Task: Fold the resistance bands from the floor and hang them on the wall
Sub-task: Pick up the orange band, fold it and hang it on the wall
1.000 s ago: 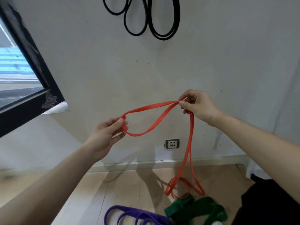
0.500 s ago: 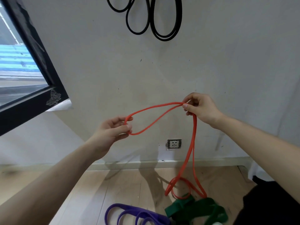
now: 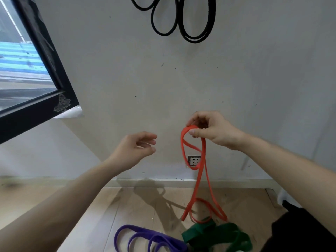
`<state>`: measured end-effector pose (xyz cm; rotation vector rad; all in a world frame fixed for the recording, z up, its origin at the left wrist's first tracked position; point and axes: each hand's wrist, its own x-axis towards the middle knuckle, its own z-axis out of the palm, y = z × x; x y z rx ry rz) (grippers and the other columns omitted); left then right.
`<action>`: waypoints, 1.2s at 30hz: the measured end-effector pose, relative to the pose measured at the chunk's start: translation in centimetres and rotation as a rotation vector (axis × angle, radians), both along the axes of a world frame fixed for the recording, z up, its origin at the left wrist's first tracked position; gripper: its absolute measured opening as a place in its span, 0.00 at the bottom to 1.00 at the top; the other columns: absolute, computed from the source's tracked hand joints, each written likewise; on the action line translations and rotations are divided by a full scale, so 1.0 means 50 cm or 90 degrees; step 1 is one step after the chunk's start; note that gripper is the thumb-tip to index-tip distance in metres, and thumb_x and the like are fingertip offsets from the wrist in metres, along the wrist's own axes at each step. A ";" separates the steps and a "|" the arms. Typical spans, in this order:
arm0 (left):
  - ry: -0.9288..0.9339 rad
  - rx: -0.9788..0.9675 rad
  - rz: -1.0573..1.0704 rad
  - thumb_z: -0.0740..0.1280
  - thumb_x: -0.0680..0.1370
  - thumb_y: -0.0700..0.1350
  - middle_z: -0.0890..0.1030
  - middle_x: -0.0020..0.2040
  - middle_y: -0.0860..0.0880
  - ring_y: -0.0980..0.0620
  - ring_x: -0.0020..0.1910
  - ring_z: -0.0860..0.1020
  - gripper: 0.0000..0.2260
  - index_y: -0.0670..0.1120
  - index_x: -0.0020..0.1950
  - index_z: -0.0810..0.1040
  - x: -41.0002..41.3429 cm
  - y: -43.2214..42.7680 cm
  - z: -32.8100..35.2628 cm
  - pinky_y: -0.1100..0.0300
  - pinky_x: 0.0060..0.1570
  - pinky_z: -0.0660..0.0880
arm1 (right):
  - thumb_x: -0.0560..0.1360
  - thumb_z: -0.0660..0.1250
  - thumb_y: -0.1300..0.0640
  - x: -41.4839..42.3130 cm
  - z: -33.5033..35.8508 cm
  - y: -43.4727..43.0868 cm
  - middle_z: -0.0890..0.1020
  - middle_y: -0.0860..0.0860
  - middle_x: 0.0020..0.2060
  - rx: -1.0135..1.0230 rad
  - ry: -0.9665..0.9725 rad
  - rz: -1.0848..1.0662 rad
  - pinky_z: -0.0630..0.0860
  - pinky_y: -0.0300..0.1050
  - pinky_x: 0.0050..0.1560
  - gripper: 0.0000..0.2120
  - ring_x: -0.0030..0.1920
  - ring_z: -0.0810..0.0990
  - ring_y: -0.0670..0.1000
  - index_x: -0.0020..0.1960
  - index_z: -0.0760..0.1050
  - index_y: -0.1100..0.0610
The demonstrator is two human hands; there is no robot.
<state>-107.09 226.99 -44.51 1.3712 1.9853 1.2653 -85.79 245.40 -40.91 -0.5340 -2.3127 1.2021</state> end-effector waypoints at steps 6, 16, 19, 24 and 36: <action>0.106 0.030 -0.095 0.74 0.76 0.50 0.82 0.59 0.57 0.60 0.61 0.79 0.23 0.52 0.71 0.76 0.059 0.021 0.016 0.57 0.61 0.76 | 0.76 0.72 0.63 -0.013 0.008 -0.040 0.83 0.62 0.46 -0.022 -0.027 0.092 0.82 0.43 0.48 0.08 0.44 0.84 0.55 0.54 0.80 0.60; 0.034 0.118 -0.108 0.74 0.77 0.42 0.86 0.42 0.50 0.47 0.43 0.83 0.05 0.49 0.51 0.86 0.062 0.010 0.042 0.54 0.48 0.78 | 0.73 0.72 0.69 -0.030 -0.016 -0.061 0.83 0.60 0.43 -0.124 -0.061 0.173 0.80 0.44 0.48 0.14 0.44 0.82 0.52 0.55 0.74 0.59; -0.013 0.160 -0.053 0.73 0.77 0.41 0.86 0.41 0.50 0.53 0.44 0.84 0.05 0.49 0.51 0.85 0.044 0.004 0.055 0.59 0.49 0.80 | 0.73 0.73 0.69 -0.039 -0.045 -0.055 0.83 0.54 0.43 -0.111 -0.126 0.178 0.81 0.47 0.51 0.13 0.45 0.83 0.52 0.53 0.75 0.57; -0.047 0.222 0.031 0.71 0.79 0.38 0.84 0.45 0.52 0.59 0.45 0.81 0.08 0.52 0.51 0.84 0.006 -0.013 0.070 0.67 0.50 0.76 | 0.73 0.73 0.68 -0.030 -0.058 -0.032 0.83 0.65 0.47 -0.126 -0.197 0.152 0.82 0.56 0.57 0.11 0.48 0.85 0.59 0.54 0.75 0.65; -0.044 0.197 0.102 0.70 0.79 0.37 0.82 0.41 0.48 0.59 0.38 0.81 0.07 0.45 0.55 0.83 -0.035 -0.030 0.071 0.67 0.46 0.78 | 0.74 0.74 0.64 -0.026 -0.031 -0.017 0.85 0.61 0.43 -0.016 -0.159 0.078 0.83 0.54 0.52 0.05 0.45 0.85 0.59 0.49 0.80 0.60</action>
